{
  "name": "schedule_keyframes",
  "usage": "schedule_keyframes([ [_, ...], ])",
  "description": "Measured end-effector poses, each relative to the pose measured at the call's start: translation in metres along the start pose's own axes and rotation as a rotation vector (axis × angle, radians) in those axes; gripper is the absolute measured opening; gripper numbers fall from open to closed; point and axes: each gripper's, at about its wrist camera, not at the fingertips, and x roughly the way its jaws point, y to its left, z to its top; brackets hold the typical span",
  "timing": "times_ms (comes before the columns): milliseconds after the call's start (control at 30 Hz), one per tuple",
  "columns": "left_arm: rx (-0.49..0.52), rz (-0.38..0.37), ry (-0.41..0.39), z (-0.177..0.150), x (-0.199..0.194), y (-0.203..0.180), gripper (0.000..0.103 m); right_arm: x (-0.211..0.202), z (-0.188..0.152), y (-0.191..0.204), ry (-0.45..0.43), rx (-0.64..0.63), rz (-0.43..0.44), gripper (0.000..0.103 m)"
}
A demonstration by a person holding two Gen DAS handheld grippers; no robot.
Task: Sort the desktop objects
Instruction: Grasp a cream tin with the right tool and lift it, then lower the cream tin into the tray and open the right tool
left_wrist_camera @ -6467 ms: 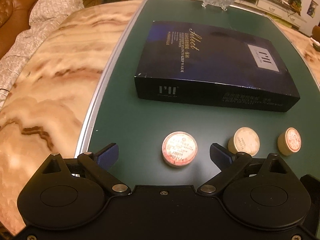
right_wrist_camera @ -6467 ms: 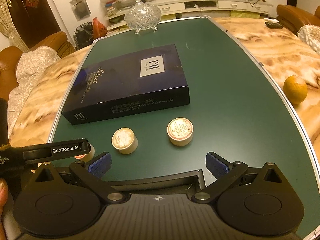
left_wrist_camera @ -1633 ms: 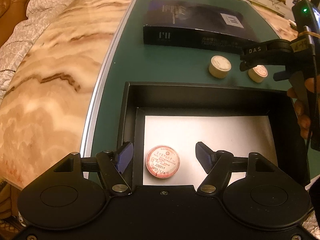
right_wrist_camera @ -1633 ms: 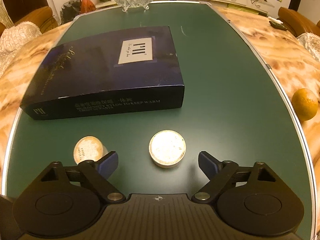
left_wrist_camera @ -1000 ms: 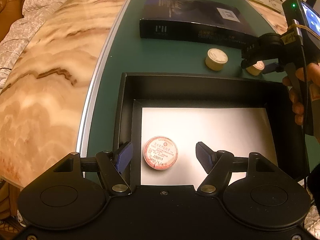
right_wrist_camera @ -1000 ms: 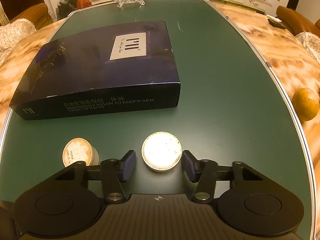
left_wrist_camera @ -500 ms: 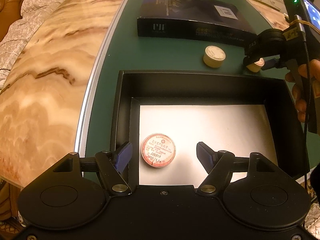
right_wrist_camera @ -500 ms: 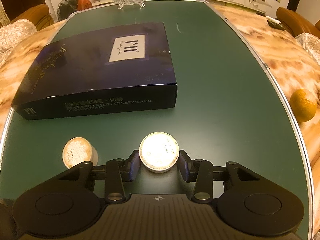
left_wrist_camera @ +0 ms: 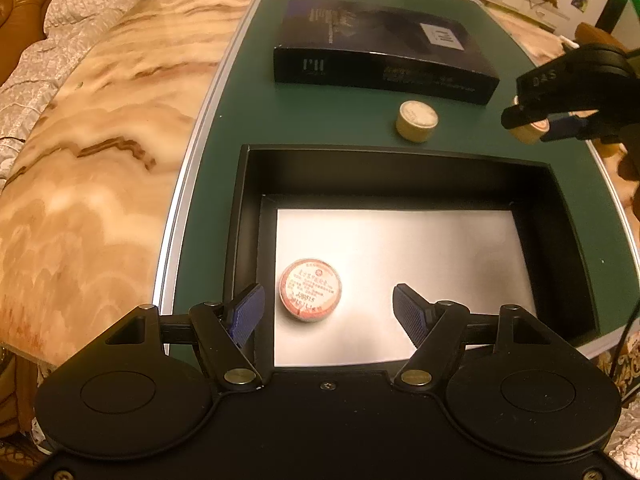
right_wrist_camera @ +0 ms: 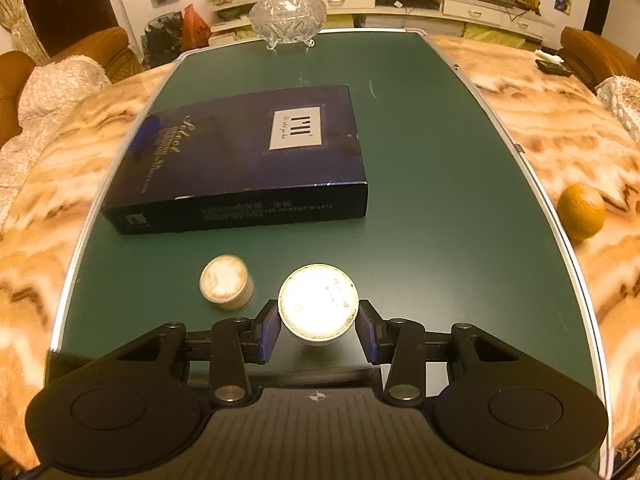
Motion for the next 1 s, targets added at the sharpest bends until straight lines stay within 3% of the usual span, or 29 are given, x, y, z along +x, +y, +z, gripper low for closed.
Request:
schedule_keyframes([
  [400,-0.021,-0.004,-0.019,-0.018,-0.023,0.008,0.071,-0.042,-0.047,0.002,0.029,-0.016,0.025,0.044],
  [1000,-0.039,-0.005,-0.034,-0.035,-0.040,0.020,0.071,-0.018,-0.098,0.010,0.154,-0.027,-0.008,0.044],
])
